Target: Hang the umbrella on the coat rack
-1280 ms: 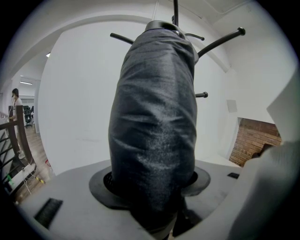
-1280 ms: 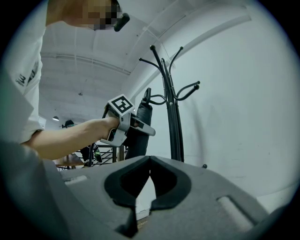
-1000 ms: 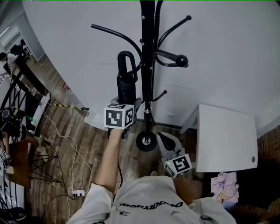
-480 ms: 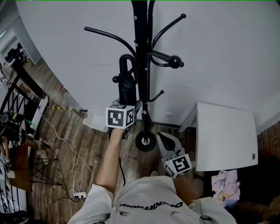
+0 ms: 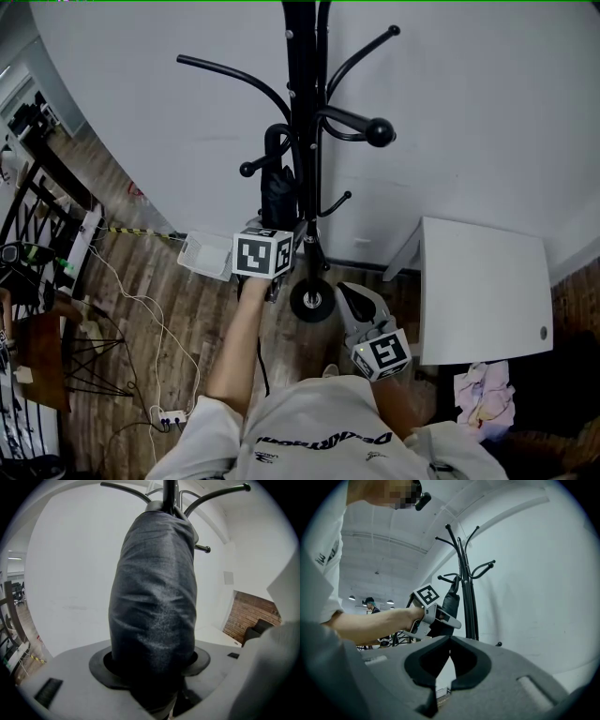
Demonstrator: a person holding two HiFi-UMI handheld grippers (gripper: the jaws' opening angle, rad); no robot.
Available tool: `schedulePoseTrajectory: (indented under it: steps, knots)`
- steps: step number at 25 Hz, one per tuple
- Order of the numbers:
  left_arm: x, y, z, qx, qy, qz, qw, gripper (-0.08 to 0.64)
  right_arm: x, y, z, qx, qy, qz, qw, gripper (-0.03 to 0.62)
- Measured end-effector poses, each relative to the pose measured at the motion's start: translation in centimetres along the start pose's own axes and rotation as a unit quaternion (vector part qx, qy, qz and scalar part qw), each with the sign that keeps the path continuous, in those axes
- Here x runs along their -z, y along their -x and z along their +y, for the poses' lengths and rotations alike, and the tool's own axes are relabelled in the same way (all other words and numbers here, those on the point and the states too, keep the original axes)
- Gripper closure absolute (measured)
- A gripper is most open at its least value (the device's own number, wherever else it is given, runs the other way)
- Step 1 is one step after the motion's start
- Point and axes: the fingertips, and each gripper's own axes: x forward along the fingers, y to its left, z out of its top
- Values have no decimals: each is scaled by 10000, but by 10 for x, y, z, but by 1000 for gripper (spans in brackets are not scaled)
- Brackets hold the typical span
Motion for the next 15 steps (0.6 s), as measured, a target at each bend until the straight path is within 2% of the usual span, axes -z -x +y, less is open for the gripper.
schedulePoseTrajectory:
  steps: [15]
  knots:
    - [19, -7, 1, 61, 51, 13, 10000, 311, 3, 2, 1, 19, -36, 54, 10000, 592]
